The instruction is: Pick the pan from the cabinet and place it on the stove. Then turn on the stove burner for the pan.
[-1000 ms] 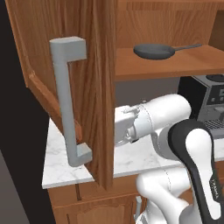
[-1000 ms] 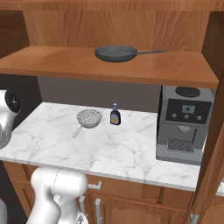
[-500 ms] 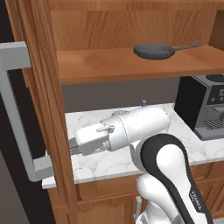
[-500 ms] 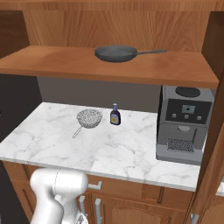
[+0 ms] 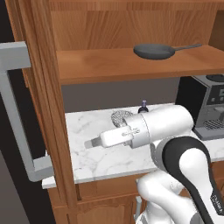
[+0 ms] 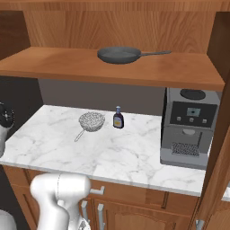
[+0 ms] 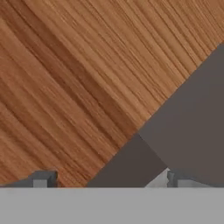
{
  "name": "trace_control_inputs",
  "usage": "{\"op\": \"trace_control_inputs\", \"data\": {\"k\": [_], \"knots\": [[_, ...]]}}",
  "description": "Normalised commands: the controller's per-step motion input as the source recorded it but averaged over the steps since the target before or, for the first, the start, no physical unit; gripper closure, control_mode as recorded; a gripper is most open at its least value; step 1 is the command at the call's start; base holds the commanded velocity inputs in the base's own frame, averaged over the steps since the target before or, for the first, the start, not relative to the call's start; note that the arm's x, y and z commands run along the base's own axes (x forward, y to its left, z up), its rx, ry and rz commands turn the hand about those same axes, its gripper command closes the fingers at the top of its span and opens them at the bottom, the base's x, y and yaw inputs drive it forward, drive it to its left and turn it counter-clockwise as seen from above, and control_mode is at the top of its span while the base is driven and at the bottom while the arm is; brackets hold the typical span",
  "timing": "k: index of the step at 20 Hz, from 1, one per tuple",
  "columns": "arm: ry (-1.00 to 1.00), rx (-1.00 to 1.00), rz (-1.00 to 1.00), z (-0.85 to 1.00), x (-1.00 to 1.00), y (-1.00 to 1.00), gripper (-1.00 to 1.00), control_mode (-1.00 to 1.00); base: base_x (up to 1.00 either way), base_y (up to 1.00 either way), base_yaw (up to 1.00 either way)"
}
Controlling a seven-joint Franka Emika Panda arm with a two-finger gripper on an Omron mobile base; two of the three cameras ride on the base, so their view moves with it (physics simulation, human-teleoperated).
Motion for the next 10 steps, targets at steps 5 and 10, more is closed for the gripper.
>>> {"op": "trace_control_inputs", "data": {"k": [5,10], "knots": [[-0.11,0.02,-0.10,0.19,0.00,-0.76,-1.00,-1.00,0.00,0.00,0.00],[-0.08,0.04,-0.16,0.33,0.00,-0.76,-1.00,-1.00,0.00,0.00,0.00]]}}
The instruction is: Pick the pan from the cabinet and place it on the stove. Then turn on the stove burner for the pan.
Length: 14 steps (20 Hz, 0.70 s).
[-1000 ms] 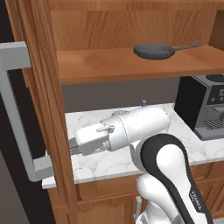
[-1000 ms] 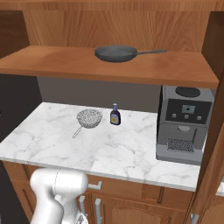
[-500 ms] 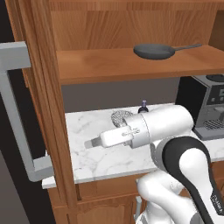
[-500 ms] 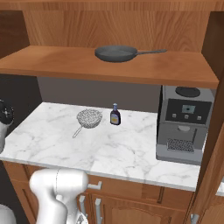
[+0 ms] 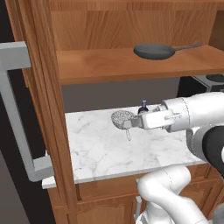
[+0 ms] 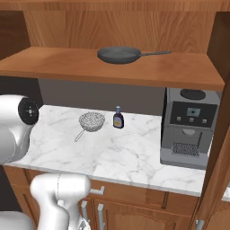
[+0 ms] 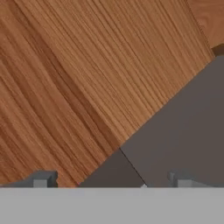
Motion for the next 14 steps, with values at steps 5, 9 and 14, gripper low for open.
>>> {"op": "trace_control_inputs", "data": {"k": [5,9,14], "knots": [[-0.01,0.03,-0.21,0.31,0.00,-0.78,-1.00,-1.00,0.00,0.00,0.00],[0.00,0.04,-0.26,0.20,0.00,-0.78,-1.00,-1.00,0.00,0.00,0.00],[0.01,0.05,-0.31,0.13,0.09,-0.74,-1.00,-1.00,0.00,0.00,0.00]]}}
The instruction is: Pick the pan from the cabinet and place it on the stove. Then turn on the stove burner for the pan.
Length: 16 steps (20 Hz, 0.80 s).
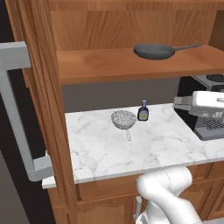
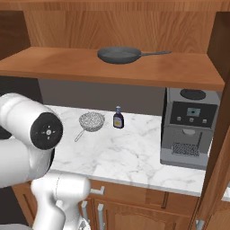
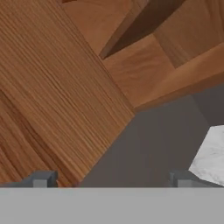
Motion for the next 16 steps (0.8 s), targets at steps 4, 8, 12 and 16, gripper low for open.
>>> {"op": "trace_control_inputs", "data": {"k": [4,8,12,16], "knots": [[0.05,0.07,-0.33,0.00,0.29,-0.64,-1.00,-1.00,0.00,0.00,0.00],[0.08,0.10,-0.34,0.01,0.44,-0.68,-1.00,-1.00,0.00,0.00,0.00],[0.12,0.10,-0.30,0.02,0.51,-0.71,-1.00,-1.00,0.00,0.00,0.00],[0.15,0.09,-0.22,0.00,0.56,-0.70,-1.00,-1.00,0.00,0.00,0.00]]}}
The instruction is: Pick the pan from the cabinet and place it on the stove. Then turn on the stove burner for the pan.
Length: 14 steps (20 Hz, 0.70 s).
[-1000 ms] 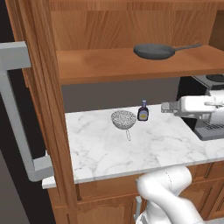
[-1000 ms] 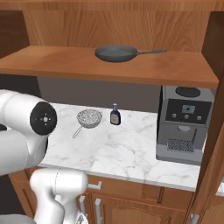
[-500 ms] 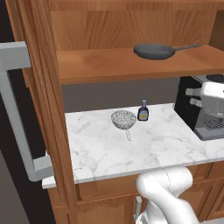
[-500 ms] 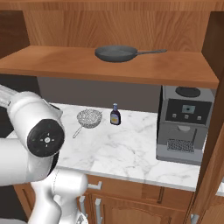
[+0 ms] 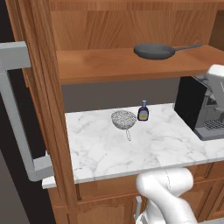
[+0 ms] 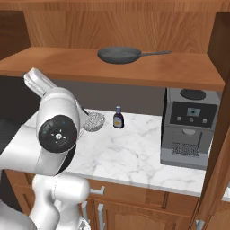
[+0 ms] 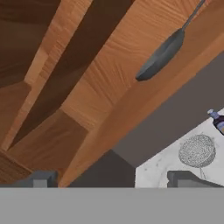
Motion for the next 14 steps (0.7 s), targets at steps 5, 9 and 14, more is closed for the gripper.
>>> {"op": "trace_control_inputs", "data": {"k": [5,9,14], "knots": [[0.12,0.10,-0.15,0.06,0.53,-0.63,-1.00,-1.00,0.00,0.00,0.00],[0.10,0.10,-0.10,0.03,0.54,-0.53,-1.00,-1.00,0.00,0.00,0.00],[0.04,0.11,-0.05,0.05,0.62,-0.48,-1.00,-1.00,0.00,0.00,0.00]]}}
